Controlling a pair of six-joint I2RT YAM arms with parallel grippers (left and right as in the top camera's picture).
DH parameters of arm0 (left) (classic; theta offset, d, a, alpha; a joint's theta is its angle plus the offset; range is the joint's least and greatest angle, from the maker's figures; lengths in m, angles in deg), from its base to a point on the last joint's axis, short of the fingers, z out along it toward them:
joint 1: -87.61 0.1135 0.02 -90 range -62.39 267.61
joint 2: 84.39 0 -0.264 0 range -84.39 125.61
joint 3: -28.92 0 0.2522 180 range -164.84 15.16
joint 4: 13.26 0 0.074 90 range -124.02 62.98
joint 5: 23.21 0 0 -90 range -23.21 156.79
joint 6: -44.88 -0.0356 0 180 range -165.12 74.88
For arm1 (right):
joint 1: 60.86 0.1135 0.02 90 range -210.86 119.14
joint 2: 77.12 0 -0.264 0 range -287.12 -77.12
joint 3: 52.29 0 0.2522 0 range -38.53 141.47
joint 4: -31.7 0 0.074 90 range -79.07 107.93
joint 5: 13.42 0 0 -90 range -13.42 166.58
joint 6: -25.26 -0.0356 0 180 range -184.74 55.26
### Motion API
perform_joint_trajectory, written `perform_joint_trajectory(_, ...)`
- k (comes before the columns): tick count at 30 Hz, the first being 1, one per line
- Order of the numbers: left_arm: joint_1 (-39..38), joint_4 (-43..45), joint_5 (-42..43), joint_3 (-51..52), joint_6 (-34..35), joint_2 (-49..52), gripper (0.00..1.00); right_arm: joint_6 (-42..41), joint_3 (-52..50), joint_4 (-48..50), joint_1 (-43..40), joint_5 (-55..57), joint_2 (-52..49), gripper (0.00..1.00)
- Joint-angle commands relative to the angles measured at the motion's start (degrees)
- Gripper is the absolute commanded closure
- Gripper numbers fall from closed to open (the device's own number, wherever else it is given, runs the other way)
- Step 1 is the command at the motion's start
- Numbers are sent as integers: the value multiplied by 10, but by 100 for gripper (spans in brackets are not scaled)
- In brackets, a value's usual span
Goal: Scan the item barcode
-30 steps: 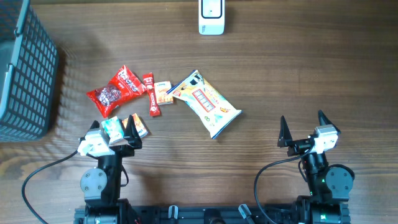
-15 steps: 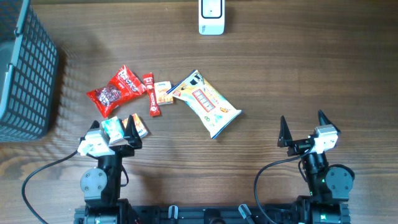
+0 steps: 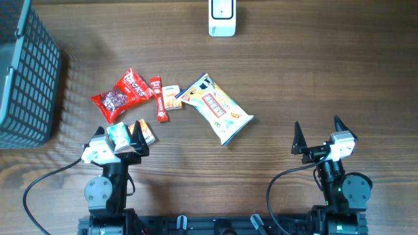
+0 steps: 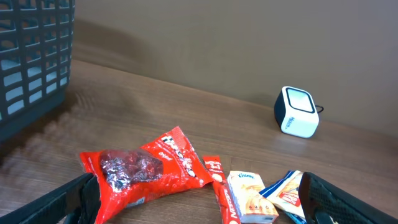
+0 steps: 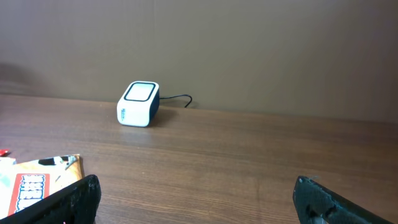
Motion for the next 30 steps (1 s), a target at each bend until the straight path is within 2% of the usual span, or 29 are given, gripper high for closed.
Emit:
perform_joint_trajectory(1,-3,-5,9,0,-11,1,0,5,0,2,-2,1,-4,0)
perform_joint_trajectory(3,-3,-5,9,0,-7,1,0,5,0,2,-2,1,-4,0)
perform_joint_trajectory(8,-3,2,83,0,125,1,0,5,0,2,-2,1,-4,0)
perform_joint_trajectory(10,-3,4,90,0,148,1,0,5,0,2,-2,1,-4,0)
perform_joint_trajectory(18,-3,19,91,0,148,1,0,5,0,2,-2,1,-4,0)
perform_joint_trajectory(20,-3,29,139,0,148,1,0,5,0,2,-2,1,-3,0)
perform_joint_trajectory(24,-3,103,230,-1,141,1,0,5,0,2,-2,1,-4,0)
perform_joint_trajectory(26,-3,129,240,-5,141,1,0,5,0,2,-2,1,-4,0)
perform_joint_trajectory(30,-2,118,239,-47,112,2,0,5,0,2,-2,1,-4,0)
